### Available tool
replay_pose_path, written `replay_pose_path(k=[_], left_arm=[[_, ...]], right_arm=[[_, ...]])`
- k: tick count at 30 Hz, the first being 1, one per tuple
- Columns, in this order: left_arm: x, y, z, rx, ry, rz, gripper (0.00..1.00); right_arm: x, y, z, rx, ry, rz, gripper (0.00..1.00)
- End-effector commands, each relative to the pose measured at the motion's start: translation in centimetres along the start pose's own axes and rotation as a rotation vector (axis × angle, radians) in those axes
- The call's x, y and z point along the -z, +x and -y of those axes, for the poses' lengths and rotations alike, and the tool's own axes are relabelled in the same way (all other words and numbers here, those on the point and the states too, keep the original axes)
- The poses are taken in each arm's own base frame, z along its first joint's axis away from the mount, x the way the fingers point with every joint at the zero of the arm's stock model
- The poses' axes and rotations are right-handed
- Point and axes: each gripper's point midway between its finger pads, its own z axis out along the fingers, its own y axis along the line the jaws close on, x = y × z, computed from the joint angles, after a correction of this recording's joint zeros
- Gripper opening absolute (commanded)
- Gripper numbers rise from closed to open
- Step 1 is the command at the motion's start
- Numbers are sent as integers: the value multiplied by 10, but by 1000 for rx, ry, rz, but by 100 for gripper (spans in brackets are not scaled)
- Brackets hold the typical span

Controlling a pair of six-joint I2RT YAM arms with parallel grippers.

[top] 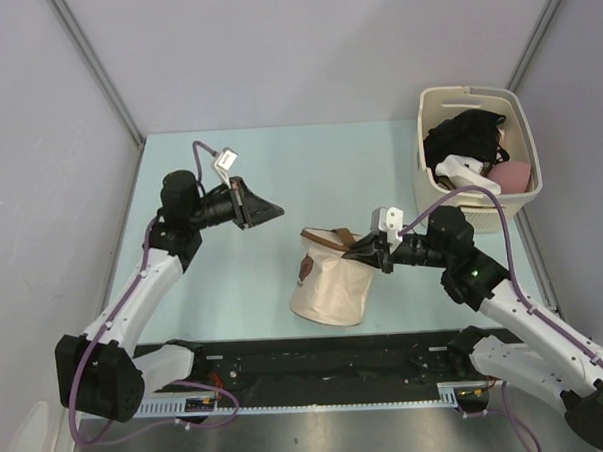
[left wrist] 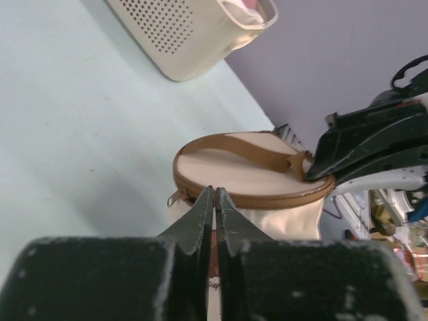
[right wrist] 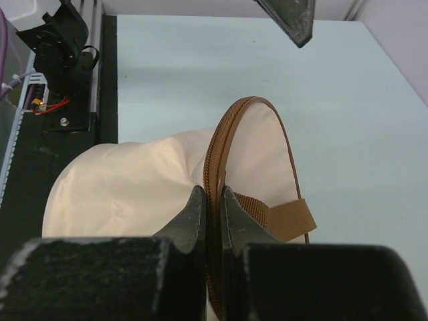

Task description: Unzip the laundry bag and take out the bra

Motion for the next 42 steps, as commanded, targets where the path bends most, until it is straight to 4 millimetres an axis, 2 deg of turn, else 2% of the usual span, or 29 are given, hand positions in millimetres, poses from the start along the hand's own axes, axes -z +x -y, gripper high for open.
replay_pose_path(k=[1, 2, 3, 4, 5, 6, 9, 12, 14, 15, 17, 18, 20, 22, 24, 27, 28, 32, 36, 37, 38, 39, 40, 41, 42], left_arm=[[7, -9, 12, -76, -26, -4, 21], [6, 4, 12, -98, -67, -64, 48], [4, 7, 16, -133, -91, -89, 63], [3, -3, 25, -225, -115, -80, 88], [-4, 4, 30, -254, -143, -101, 95], [-6, 8, 32, -256, -150, -122, 98], [-11, 11, 40, -276, -105, -139, 100], [-11, 14, 45, -336, -52, -155, 100], [-9, 14, 47, -388, -33, -160, 100], [-6, 15, 51, -410, -17, -151, 100], [-4, 13, 60, -473, 27, -116, 100], [3, 22, 70, -502, 92, -111, 100], [6, 18, 82, -587, 148, -47, 98], [14, 29, 90, -642, 214, -38, 100], [15, 35, 91, -645, 229, -58, 100], [12, 42, 80, -654, 224, -100, 100], [8, 42, 71, -658, 193, -104, 100], [-4, 50, 41, -579, 105, -136, 100], [-17, 50, 21, -439, 29, -98, 100], [-19, 52, 23, -319, 25, -79, 100], [-20, 50, 36, -290, 96, -41, 100], [-18, 73, 32, -118, 118, -52, 100], [-18, 56, 48, -161, 197, 56, 100], [-16, 59, 46, -120, 196, 84, 100], [-14, 69, 37, -73, 173, 93, 100]], right_arm=[[-1, -34, 29, 99, 121, 96, 0], [-1, -36, 36, 90, 156, 100, 0], [-1, -31, 47, 77, 213, 82, 0], [0, -31, 53, 62, 246, 82, 0], [-1, -32, 56, 53, 260, 88, 0], [-4, -33, 51, 63, 225, 94, 0], [-13, -38, 35, 85, 130, 124, 0], [-13, -44, 16, 103, 28, 154, 0], [-6, -47, 15, 93, 12, 163, 0], [-3, -48, 6, 88, -50, 173, 0], [7, -46, 2, 52, -115, 178, 0], [10, -45, 0, 39, -142, 179, 0], [17, -42, -4, -3, -202, 178, 0], [20, -42, -4, -16, -227, 182, 0], [22, -43, -7, -34, -258, 186, 0], [22, -46, -8, -34, -276, 197, 0], [22, -48, -6, -22, -272, 204, 0], [17, -47, 15, -23, -155, 202, 0], [13, -44, 37, -19, -22, 188, 0], [12, -41, 38, -12, -9, 178, 0], [12, -40, 41, -9, 8, 177, 0], [12, -42, 42, 0, 12, 184, 0], [12, -41, 40, -4, 11, 188, 0], [12, -42, 40, -1, 13, 193, 0], [13, -44, 40, 5, 15, 199, 0]])
